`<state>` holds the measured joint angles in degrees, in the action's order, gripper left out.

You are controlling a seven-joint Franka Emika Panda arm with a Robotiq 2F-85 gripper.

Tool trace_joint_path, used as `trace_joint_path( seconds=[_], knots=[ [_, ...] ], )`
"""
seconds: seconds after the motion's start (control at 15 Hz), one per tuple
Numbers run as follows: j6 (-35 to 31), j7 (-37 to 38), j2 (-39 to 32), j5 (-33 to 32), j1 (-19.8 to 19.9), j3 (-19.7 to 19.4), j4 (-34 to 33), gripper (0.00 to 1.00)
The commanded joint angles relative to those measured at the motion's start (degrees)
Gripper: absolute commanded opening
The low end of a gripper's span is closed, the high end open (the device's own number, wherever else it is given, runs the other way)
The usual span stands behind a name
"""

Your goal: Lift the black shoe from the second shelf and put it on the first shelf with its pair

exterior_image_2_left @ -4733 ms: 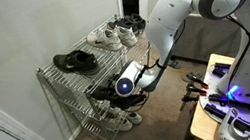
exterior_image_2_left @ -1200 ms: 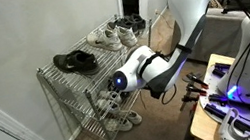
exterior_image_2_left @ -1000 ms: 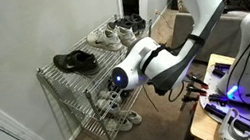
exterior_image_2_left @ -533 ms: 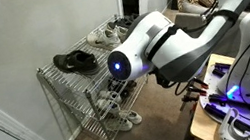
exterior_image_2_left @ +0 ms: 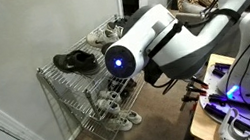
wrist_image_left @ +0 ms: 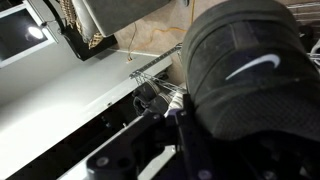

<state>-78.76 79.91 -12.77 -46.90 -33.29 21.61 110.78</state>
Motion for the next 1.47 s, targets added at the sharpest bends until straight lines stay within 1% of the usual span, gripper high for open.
trace_joint_path(
  seconds=[0.0,0.33,0.4,0.47,0.53,0.67,0.93,1.07,1.4],
  knots=[
    [0.11,0.07,-0.15,-0.15,0.45,0.48,-0.2,0.09],
    [0.07,0.13,-0.16,-0.2,0.46,0.47,-0.2,0.09],
    [0.06,0.13,-0.16,-0.2,0.45,0.48,-0.2,0.04],
    [-1.39,0.32,-1.02,0.61,1.03,0.18,-0.04,0.04],
    [-0.97,0.09,-1.79,0.7,1.35,-0.26,-0.45,0.04],
    [-2.13,-1.68,-2.38,0.66,2.94,-1.44,-1.43,0.04],
    [-0.49,-2.16,-5.2,-0.27,5.34,-3.65,-6.82,0.04],
    [-0.95,-2.29,-6.3,-0.23,6.19,-4.47,-9.32,0.04],
    [-5.43,-6.18,-9.82,-0.01,8.31,-6.38,-16.52,0.04]
  ],
)
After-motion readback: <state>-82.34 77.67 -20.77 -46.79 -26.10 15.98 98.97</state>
